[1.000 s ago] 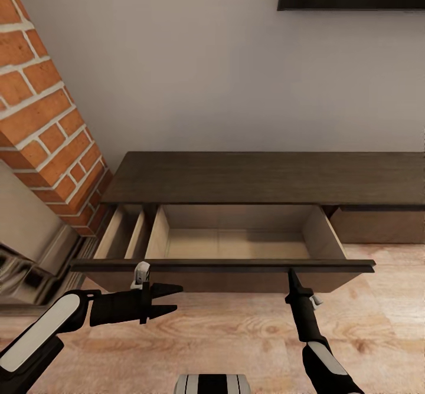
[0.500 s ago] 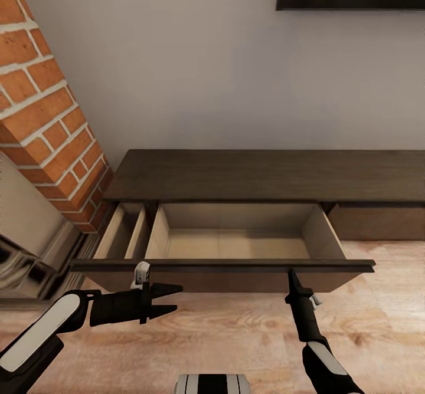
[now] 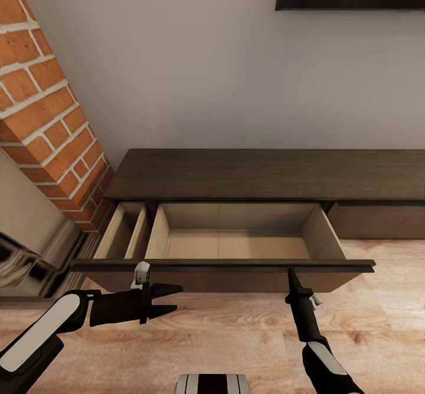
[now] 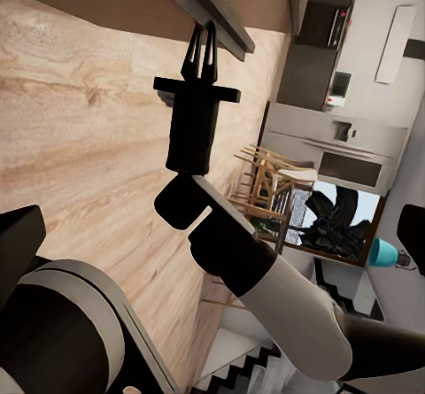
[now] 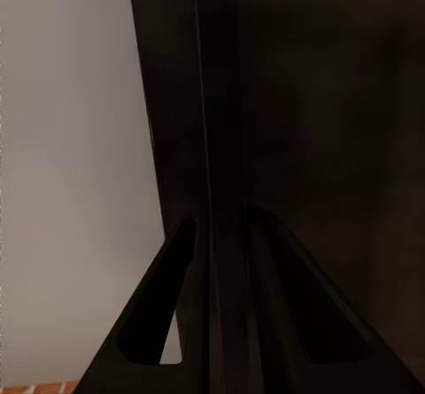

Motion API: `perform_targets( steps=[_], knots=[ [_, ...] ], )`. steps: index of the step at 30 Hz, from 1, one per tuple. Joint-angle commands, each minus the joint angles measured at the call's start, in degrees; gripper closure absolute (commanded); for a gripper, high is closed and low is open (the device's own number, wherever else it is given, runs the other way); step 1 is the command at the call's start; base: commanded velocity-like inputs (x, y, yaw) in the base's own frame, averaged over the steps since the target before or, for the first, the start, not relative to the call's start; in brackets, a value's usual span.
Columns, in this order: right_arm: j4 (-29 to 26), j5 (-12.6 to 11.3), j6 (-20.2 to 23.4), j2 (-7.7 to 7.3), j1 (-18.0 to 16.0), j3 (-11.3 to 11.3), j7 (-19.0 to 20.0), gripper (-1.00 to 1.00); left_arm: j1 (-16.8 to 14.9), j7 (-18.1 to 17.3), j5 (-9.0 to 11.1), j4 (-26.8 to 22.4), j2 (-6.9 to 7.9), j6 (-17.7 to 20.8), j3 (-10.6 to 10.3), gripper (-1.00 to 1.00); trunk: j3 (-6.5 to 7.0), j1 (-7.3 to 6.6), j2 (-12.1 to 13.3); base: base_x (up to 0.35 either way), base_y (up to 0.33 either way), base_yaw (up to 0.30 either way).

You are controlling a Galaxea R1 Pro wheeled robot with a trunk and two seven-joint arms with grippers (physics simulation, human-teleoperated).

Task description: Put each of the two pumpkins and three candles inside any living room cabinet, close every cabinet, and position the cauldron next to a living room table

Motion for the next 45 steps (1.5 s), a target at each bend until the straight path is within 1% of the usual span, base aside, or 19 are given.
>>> perform_targets(
  steps=[1,24,25,40,45],
  knots=[
    [-0.12,-0.54,0.87,0.01,-0.06,0.29,0.79,1.00,-0.04,-0.37,-0.27,0.02,0.04,0.03,-0.08,-1.00,-0.03,-0.03,-0.02,-0.016,0.000,0.000],
    [-0.04,-0.54,0.90,0.01,-0.06,0.28,0.82,1.00,-0.04,-0.37,-0.26,0.02,0.04,0.01,-0.08,-1.00,-0.03,-0.03,-0.02,-0.016,0.000,0.000],
    [-0.04,-0.54,0.92,0.01,-0.06,0.28,0.81,-1.00,-0.03,-0.37,-0.25,0.02,0.04,0.01,-0.08,-1.00,-0.03,-0.03,-0.02,-0.002,0.000,0.000],
    [-0.04,-0.58,0.96,0.01,-0.06,0.27,0.74,-1.00,-0.04,-0.37,-0.25,0.02,0.04,-0.01,-0.08,-1.00,-0.03,-0.03,-0.02,0.000,0.000,0.000],
    [-0.04,-0.57,0.96,0.01,-0.06,0.28,0.67,-1.00,-0.03,-0.37,-0.26,0.02,0.04,0.00,-0.08,-1.00,-0.03,-0.03,-0.02,-0.086,0.000,0.000]
  ],
)
